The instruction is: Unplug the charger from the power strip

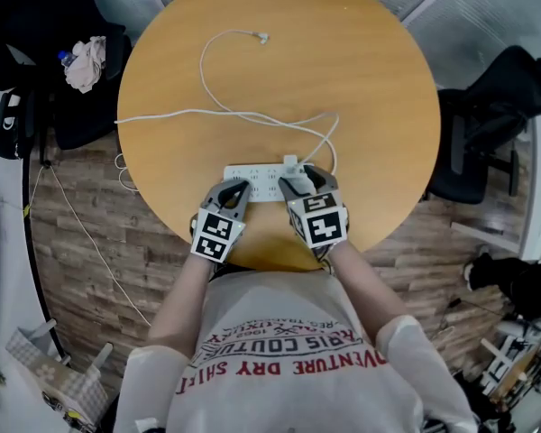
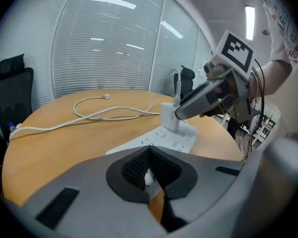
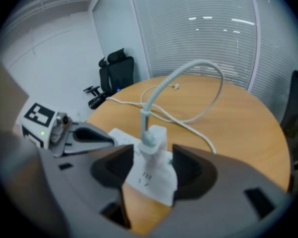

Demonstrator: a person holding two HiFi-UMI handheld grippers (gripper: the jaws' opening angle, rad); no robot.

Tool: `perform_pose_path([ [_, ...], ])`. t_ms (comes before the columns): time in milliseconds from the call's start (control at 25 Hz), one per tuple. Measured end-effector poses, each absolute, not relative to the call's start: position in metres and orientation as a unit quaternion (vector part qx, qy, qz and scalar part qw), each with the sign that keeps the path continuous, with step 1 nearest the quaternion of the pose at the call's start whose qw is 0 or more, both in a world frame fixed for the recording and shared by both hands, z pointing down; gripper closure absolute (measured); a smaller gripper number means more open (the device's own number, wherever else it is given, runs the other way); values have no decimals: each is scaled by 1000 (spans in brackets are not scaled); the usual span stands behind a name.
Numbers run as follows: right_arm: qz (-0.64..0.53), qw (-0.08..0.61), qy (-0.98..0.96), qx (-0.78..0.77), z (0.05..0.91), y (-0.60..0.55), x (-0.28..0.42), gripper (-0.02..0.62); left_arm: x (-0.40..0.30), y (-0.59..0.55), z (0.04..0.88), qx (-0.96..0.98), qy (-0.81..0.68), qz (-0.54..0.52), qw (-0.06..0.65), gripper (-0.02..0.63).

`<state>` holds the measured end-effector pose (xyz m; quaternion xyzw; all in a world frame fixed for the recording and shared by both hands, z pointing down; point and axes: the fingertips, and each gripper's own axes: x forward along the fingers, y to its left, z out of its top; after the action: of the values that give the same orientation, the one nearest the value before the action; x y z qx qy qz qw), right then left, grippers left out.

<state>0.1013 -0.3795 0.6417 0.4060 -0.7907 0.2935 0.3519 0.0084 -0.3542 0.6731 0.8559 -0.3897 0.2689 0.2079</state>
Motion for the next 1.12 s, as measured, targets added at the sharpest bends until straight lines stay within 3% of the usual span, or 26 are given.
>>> perform_pose_path([
  [320,334,367,-741,452,660,-392,92,353,9,-354,680,854,-386,287,198,577],
  [400,338,369,-728,469,663,-395,95,400,10,-356,677,854,-384,284,206,577],
  [600,330,377,-713,490,662,-395,95,418,10,-355,677,854,-381,280,216,577],
  [920,334,384,-703,498,657,-393,98,430,10,-357,678,853,-370,277,244,577],
  [1120,317,381,-703,510,649,-388,98,434,11,-356,679,852,-375,286,227,577],
])
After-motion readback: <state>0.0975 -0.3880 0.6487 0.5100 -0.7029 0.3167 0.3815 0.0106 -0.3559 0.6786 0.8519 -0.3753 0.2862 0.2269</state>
